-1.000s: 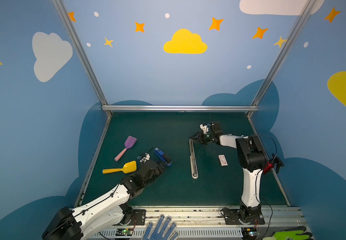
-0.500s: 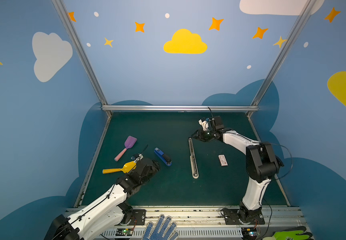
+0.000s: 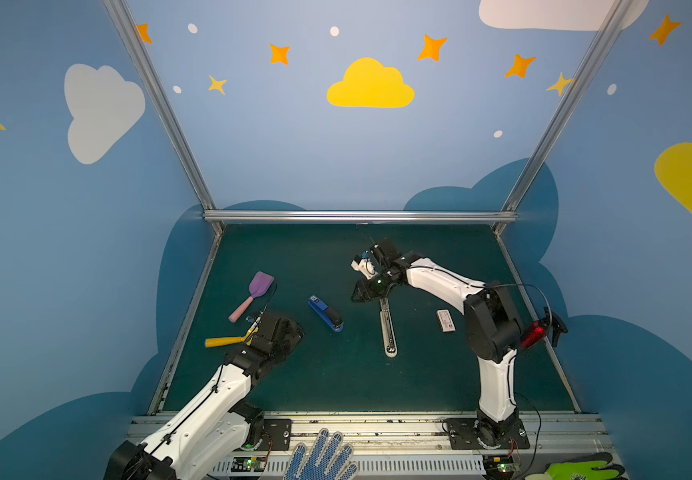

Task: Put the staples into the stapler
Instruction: 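Reach the right gripper to the blue stapler and grasp its black top, then lift the blue stapler with the right gripper while the left gripper approaches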

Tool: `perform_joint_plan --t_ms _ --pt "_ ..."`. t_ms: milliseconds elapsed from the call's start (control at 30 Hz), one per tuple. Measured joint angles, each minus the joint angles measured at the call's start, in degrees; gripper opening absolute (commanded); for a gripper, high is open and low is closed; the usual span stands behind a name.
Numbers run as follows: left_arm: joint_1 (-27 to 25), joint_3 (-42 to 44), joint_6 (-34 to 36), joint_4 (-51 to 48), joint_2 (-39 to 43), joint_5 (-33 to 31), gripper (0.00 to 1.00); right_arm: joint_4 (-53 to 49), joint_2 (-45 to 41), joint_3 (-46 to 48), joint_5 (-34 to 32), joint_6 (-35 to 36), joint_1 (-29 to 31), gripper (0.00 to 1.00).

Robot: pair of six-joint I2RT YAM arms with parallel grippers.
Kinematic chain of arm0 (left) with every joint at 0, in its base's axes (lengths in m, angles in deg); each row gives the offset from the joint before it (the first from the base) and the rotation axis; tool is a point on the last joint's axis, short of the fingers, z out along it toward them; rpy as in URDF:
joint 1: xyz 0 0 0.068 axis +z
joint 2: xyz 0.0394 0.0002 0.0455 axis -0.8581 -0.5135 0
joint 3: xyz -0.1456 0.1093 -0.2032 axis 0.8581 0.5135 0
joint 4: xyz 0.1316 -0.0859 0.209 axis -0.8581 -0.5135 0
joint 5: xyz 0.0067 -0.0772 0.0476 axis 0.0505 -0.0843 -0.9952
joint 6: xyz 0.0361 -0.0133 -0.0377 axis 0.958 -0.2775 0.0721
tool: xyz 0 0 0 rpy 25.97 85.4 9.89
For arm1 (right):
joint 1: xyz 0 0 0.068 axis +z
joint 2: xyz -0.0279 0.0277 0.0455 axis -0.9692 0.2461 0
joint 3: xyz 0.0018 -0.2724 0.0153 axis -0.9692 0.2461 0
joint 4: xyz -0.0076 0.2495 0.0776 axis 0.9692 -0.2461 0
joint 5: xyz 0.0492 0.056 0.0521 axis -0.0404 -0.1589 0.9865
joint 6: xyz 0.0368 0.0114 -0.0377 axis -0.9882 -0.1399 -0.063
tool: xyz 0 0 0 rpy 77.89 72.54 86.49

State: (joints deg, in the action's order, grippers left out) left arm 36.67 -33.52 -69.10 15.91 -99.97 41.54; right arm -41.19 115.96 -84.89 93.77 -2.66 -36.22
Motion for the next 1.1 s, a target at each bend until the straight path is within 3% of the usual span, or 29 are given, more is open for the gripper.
perform_joint_plan --t_ms 533,700,867,933,1100 --pt "8.02 2.75 0.0 -6.54 10.16 2.75 0.7 -5.49 9.81 -13.81 2.38 0.74 9.81 0.36" --pt "10.38 2.93 0.04 -9.05 14.1 3.63 0.71 -6.16 15.15 -21.44 5.57 0.98 12.46 0.39" --pt "11.19 3.8 0.98 -9.18 15.61 5.33 0.76 -6.86 15.28 -21.9 5.6 1.36 12.9 0.41" --pt "11.19 4.17 1.62 -7.82 14.1 6.54 0.78 -5.66 13.9 -19.19 5.62 0.85 11.96 0.73" --pt "11.17 2.95 3.98 -2.69 4.72 9.22 0.8 -0.52 3.21 -3.26 5.01 -0.94 6.75 0.71"
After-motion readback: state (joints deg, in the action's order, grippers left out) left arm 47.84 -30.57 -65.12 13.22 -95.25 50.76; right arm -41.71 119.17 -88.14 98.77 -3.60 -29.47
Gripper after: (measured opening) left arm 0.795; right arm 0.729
